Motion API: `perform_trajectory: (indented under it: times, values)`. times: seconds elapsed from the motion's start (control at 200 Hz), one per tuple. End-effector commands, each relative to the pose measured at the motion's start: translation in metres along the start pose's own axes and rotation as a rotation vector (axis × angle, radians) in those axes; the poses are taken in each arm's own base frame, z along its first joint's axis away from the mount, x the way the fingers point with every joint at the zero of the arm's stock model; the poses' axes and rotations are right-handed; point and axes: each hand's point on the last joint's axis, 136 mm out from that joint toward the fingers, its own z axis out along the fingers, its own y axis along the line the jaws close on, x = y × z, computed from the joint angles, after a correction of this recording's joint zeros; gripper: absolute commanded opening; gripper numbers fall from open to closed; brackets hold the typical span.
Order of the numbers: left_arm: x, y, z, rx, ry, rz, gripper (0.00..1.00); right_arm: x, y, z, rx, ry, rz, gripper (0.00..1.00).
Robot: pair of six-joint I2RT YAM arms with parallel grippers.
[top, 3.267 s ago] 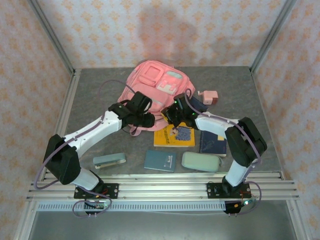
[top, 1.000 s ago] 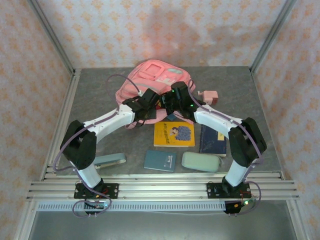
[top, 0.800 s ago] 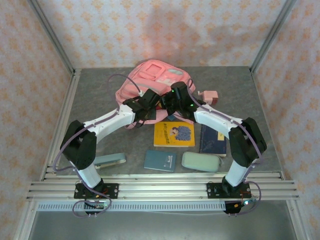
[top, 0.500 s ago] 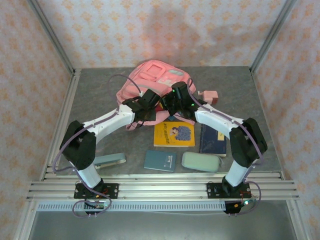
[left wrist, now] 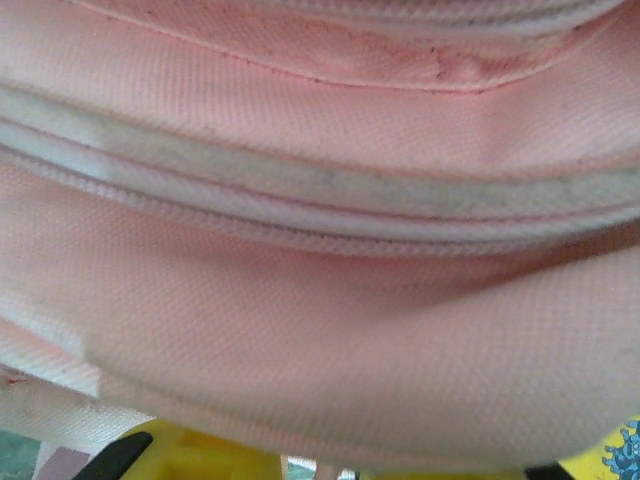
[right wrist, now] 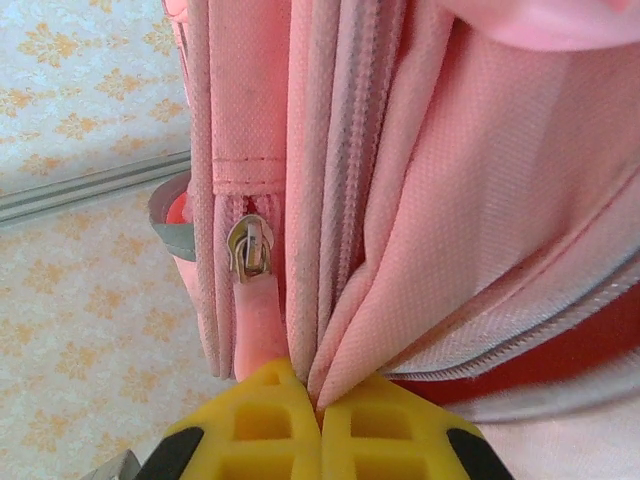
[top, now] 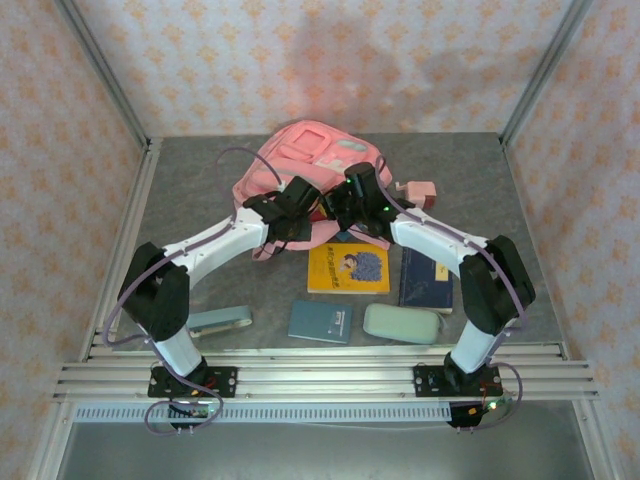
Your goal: Pack books, pencil case, and school supplies into a backpack
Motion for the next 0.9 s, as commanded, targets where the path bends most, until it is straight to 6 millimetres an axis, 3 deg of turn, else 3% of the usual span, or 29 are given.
perform_trajectory:
  times: [0.0, 0.305, 0.485, 0.61, 0.776, 0.896]
  values:
    - [-0.007, 0.012, -0.024, -0.03, -0.031, 0.004, 0.24, -0.001, 0.042, -0.014, -0.133, -0.007, -0.059, 0.0]
    - [0.001, 0.01, -0.021, -0.01, -0.009, 0.006, 0.1, -0.002, 0.038, -0.01, -0.128, -0.002, -0.05, 0.0]
    - [0.002, 0.007, -0.026, 0.009, -0.002, -0.004, 0.29, -0.002, 0.034, -0.006, -0.122, 0.004, -0.043, 0.0]
    - [0.003, 0.008, -0.027, 0.01, 0.0, -0.005, 0.31, -0.003, 0.033, -0.004, -0.122, 0.005, -0.038, 0.0]
    - [0.005, 0.007, -0.026, 0.02, 0.004, -0.002, 0.16, -0.002, 0.034, -0.004, -0.125, 0.006, -0.036, 0.0]
    - [0.009, 0.006, -0.019, 0.017, 0.022, 0.004, 0.14, -0.002, 0.033, -0.003, -0.125, 0.009, -0.035, 0.0]
